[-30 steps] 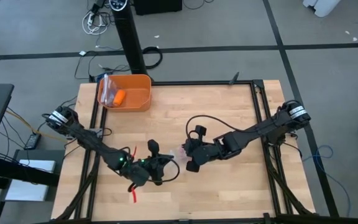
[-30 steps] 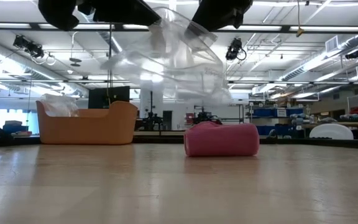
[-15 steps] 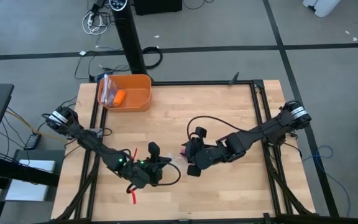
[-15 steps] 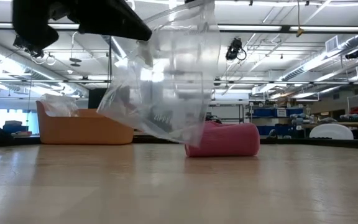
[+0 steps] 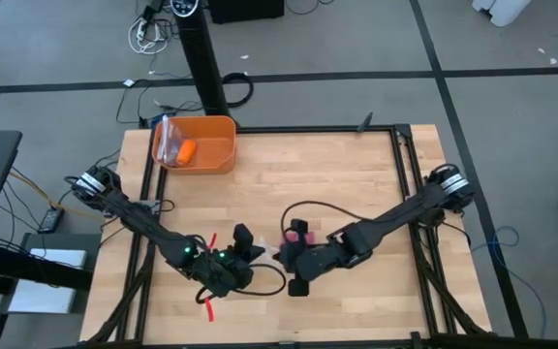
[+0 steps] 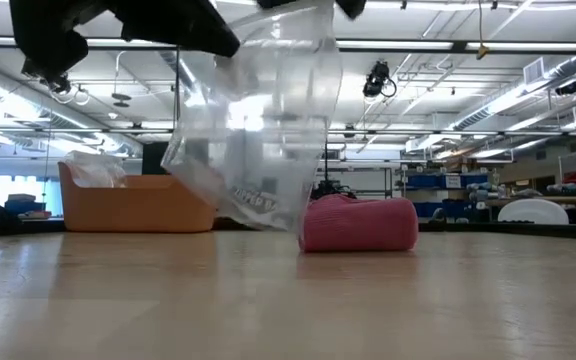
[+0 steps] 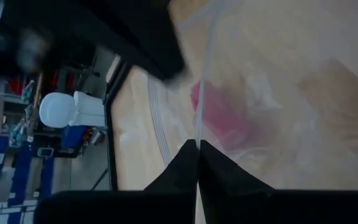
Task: Roll bandage
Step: Open the transparent zip bag
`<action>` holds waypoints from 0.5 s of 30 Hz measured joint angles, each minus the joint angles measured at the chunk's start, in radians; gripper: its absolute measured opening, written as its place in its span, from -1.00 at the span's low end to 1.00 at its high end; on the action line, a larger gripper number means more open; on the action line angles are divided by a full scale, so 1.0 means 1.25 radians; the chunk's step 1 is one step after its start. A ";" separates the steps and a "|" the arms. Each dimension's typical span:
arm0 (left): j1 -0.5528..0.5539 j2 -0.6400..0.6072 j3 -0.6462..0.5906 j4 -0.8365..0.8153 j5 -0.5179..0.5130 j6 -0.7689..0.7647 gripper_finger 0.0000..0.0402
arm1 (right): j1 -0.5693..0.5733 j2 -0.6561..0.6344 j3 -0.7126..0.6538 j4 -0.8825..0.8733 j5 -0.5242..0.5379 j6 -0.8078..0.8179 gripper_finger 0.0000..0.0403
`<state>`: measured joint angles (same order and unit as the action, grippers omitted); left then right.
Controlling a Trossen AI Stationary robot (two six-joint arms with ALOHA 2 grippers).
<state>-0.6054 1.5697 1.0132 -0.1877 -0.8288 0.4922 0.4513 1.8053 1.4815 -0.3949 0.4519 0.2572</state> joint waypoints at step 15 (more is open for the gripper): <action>-0.021 0.007 0.045 -0.084 -0.005 0.046 -0.95 | -0.071 0.048 0.000 0.009 -0.124 0.072 -0.97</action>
<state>-0.6313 1.5780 1.0697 -0.2927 -0.8356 0.5493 0.3628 1.8656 1.4811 -0.3834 0.2970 0.3477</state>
